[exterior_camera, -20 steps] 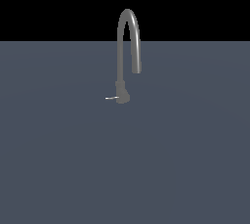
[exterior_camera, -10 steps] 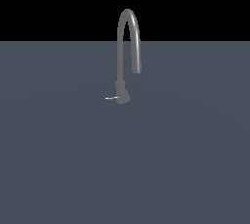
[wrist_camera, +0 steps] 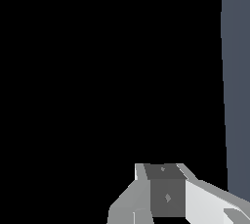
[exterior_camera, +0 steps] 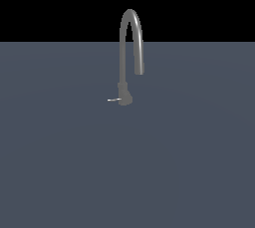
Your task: Turn on the faucet by rotating a designated handle.
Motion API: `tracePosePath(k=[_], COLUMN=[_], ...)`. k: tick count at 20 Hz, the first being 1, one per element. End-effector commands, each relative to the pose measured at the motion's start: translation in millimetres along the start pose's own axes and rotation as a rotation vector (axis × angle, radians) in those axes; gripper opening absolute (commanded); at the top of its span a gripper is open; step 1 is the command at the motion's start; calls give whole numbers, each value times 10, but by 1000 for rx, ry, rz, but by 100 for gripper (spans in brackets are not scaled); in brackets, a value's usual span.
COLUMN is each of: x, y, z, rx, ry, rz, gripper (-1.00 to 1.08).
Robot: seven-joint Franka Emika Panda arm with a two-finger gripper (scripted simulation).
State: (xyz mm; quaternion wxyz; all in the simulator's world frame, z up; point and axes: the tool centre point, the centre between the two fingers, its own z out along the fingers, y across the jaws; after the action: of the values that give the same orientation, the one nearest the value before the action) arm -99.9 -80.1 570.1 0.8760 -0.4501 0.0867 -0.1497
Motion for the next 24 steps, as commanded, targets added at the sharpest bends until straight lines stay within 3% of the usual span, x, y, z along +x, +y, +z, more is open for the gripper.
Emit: tracePosePath(k=[1, 7, 13, 19, 24], x=[174, 581, 936, 1189, 1288], y=[86, 434, 963, 1658, 2338], z=[-111, -406, -727, -1063, -1351], rx=[69, 210, 318, 390, 421], ry=[56, 202, 363, 538, 694], rz=[47, 176, 319, 470, 599], gripper=[-100, -100, -100, -100, -100])
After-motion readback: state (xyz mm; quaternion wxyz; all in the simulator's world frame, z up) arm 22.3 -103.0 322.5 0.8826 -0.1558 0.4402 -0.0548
